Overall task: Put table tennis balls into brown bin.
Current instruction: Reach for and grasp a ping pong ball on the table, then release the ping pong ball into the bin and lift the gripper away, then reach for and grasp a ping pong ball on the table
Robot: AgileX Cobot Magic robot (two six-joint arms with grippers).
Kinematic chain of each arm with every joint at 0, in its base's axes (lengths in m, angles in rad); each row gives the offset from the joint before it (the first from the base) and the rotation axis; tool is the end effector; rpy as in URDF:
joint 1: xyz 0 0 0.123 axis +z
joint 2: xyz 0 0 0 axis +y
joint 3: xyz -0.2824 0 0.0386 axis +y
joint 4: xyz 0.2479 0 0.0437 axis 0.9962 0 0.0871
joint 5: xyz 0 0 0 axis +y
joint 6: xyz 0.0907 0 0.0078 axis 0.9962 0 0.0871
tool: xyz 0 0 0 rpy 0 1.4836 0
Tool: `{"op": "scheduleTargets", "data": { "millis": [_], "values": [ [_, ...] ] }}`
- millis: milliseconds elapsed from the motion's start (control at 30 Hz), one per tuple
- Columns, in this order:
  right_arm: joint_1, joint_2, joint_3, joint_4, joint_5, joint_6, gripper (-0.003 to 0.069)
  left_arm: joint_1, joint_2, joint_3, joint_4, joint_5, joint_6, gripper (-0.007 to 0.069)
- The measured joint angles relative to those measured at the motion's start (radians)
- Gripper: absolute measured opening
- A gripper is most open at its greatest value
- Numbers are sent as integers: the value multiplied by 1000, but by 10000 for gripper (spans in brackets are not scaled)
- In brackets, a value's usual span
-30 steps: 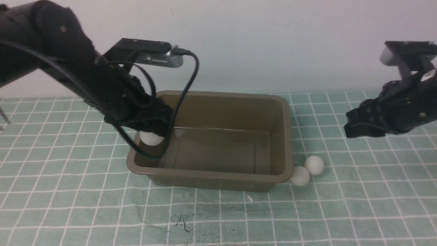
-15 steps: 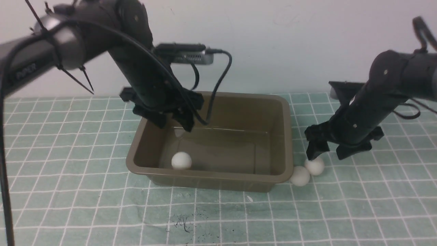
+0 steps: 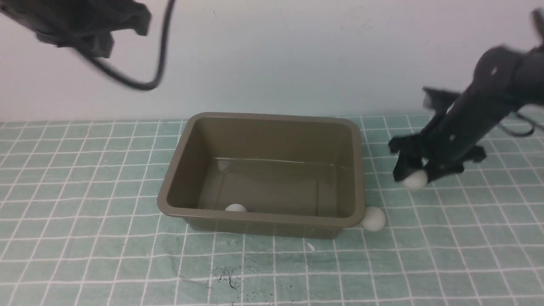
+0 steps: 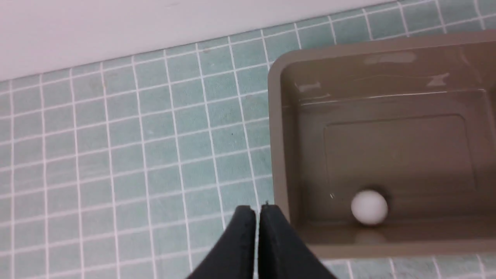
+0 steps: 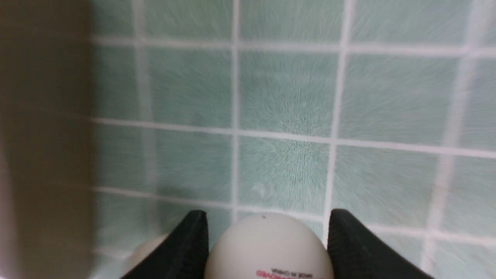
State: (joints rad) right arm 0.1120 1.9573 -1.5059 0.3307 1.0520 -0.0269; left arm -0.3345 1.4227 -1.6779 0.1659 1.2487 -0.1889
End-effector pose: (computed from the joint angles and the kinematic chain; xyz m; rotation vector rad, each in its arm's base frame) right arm 0.3944 0.0702 0.2152 0.0058 2.9669 0.4572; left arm 0.2701 -0.0788 0.4422 0.1766 2.4511 -0.0106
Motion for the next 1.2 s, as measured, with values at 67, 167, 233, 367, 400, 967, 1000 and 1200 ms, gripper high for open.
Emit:
{"op": "scheduleTargets", "data": {
  "millis": [67,167,233,367,400,967,1000,1200],
  "values": [
    [15,-56,-36,47,51,-11,360,0,-87,96,-33,0,-12,-5],
    [84,-100,-71,95,46,-77,360,0,-190,255,-84,-14,-17,-5],
    [168,-102,-88,107,0,-143,360,0,-284,404,-125,-70,-23,-5],
    [292,-71,-125,62,-86,-202,428,0,-391,646,-182,-188,-25,-5],
    [307,-66,-136,42,-90,-198,476,0,-409,698,-189,-209,-26,-5],
    [24,-176,99,-249,171,63,144,0,-423,838,-198,-285,-55,-5],
    [11,-176,131,-220,156,55,126,0,-423,838,-198,-285,-55,-5],
    [34,-154,291,75,-48,-126,213,0,-423,838,-196,-287,-55,-5]
  ]
}}
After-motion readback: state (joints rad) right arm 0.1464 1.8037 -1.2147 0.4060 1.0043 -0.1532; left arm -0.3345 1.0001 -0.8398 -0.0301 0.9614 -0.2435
